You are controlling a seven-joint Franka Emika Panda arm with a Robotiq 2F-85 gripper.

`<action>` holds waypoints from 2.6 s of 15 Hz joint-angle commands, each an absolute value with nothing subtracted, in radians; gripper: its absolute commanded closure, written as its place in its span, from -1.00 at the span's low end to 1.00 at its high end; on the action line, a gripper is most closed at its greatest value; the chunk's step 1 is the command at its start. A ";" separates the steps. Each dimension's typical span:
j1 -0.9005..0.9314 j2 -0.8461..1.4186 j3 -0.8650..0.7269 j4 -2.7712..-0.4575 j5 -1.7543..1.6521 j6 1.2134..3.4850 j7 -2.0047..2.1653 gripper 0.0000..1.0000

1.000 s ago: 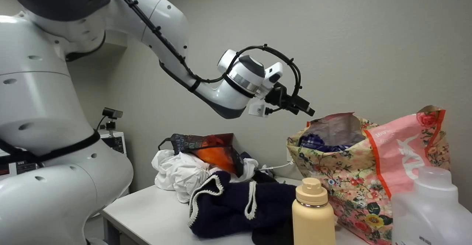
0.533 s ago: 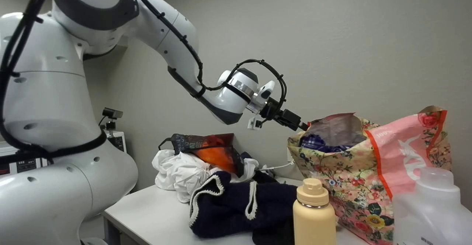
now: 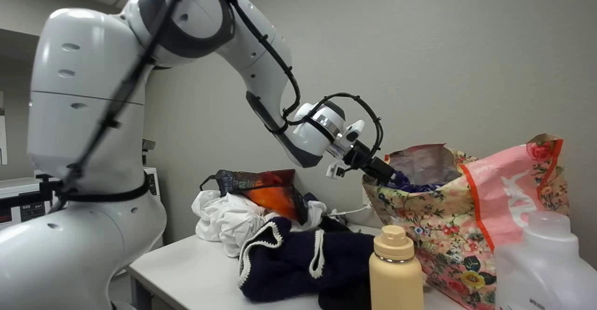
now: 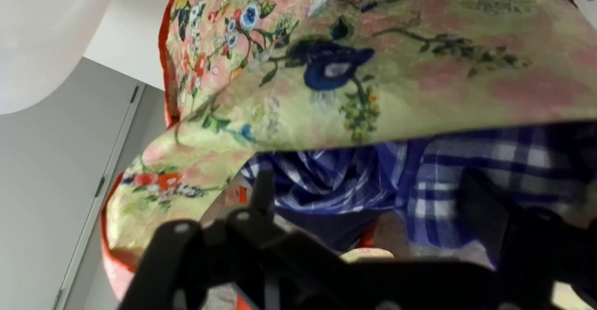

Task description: Pick up the blue cloth from the bag and put it on the table.

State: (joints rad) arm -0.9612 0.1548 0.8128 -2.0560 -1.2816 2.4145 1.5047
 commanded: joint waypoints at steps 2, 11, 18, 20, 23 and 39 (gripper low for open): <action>-0.603 0.294 0.444 -1.896 -1.219 2.442 1.471 -0.77; -0.190 0.369 -0.020 -1.775 -0.915 2.498 1.331 0.77; -0.116 0.308 -0.127 -1.788 -0.778 2.475 1.249 0.95; -0.103 0.267 -0.147 -1.800 -0.764 2.477 1.258 0.95; -0.083 0.174 -0.175 -1.828 -0.805 2.490 1.302 0.95; -0.163 -0.429 -0.116 -1.920 -0.766 2.603 1.221 0.95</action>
State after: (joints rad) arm -0.1207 -0.3372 -0.1373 -1.8941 -0.8168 2.5424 1.2069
